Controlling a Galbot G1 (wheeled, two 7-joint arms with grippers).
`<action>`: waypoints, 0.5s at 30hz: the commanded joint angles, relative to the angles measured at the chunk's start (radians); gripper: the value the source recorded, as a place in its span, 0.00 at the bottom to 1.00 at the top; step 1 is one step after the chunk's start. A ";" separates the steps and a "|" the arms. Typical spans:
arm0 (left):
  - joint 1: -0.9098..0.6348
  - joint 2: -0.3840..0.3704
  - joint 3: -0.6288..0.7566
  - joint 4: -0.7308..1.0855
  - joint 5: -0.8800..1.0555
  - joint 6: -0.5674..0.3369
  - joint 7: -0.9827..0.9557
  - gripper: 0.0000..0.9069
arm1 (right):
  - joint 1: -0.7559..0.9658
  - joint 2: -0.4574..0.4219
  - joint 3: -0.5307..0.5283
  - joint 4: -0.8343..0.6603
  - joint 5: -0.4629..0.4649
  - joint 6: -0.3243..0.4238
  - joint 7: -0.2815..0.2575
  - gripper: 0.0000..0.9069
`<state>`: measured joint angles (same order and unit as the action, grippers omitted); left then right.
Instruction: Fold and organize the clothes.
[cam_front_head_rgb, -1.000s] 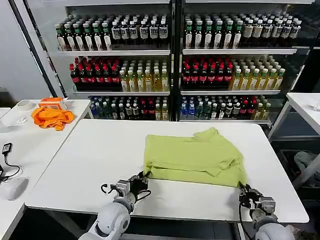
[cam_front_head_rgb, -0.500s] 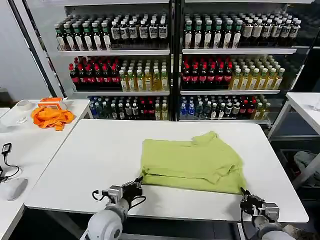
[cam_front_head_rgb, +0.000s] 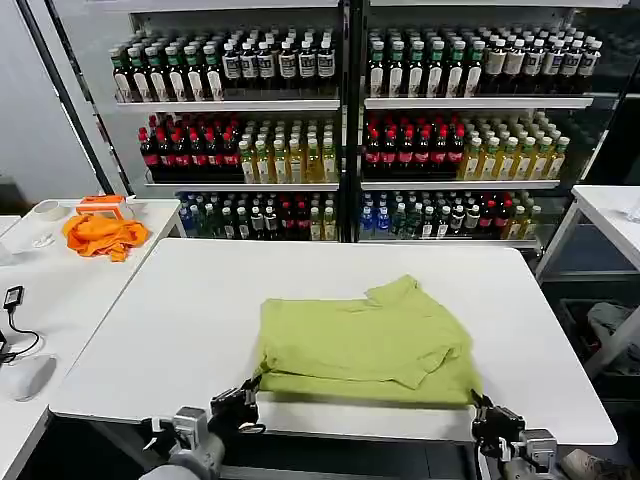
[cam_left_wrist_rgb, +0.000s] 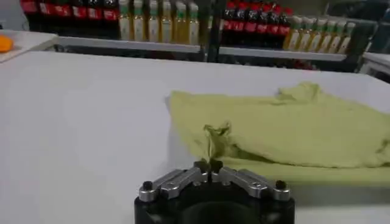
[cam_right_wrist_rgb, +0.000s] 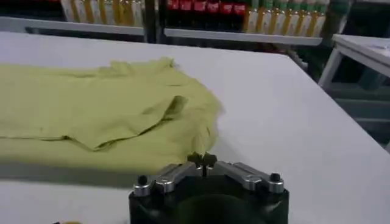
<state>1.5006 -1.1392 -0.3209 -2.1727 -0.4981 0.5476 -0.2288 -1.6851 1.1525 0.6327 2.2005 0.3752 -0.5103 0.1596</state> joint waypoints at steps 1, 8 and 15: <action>0.101 0.024 -0.046 -0.092 0.044 0.023 0.045 1.00 | -0.022 -0.017 0.033 0.065 -0.018 -0.010 -0.003 1.00; 0.066 0.076 -0.089 -0.095 0.017 0.029 0.062 1.00 | 0.138 -0.096 0.021 -0.006 0.096 -0.023 0.028 1.00; -0.221 0.083 -0.014 0.126 -0.109 0.020 -0.005 1.00 | 0.532 -0.135 -0.189 -0.260 0.178 -0.052 0.082 1.00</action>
<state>1.4704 -1.0791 -0.3638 -2.1850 -0.5350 0.5651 -0.2109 -1.4908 1.0712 0.5931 2.1412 0.4630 -0.5447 0.2023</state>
